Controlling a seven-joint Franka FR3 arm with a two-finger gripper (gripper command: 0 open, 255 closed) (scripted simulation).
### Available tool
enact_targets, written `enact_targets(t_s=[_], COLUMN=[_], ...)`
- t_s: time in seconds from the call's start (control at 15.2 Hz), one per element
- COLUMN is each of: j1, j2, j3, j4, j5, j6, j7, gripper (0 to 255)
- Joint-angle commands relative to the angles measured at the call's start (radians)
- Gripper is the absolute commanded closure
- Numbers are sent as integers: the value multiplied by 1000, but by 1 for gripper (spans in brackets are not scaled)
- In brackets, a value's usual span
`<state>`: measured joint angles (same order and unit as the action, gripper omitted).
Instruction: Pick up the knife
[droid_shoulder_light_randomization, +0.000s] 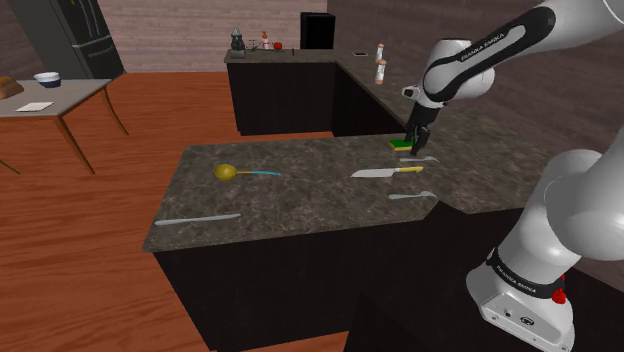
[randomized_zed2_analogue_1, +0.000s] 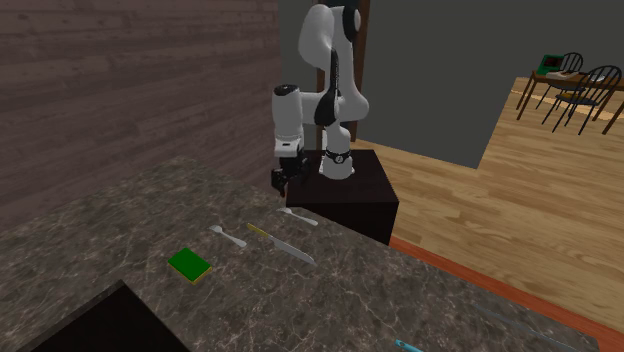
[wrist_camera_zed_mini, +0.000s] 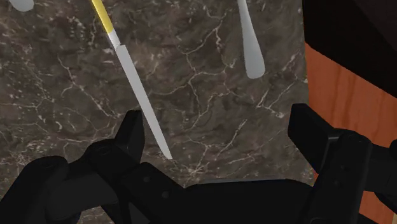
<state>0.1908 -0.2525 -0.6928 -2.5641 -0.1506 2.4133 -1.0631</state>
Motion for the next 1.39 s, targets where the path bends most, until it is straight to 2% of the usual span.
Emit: enact_targets(t_s=[0.0, 0.13, 0.26, 0.4, 0.59, 0.73, 1.19, 1.32], j1=[56, 99, 104, 53, -49, -100, -158, -162], j2=[113, 232, 359, 474, 617, 687, 774, 781], j3=[-60, -101, -97, -40, 67, 119, 193, 199], j4=[31, 67, 116, 173, 267, 321, 345, 348], j5=[100, 248, 428, 578, 726, 779, 869, 876], j6=[69, 116, 141, 149, 153, 154, 207, 211], j7=[-132, -294, -474, -630, -801, -872, -941, -947], gripper=[0, 0, 0, 0, 0, 0, 0, 0])
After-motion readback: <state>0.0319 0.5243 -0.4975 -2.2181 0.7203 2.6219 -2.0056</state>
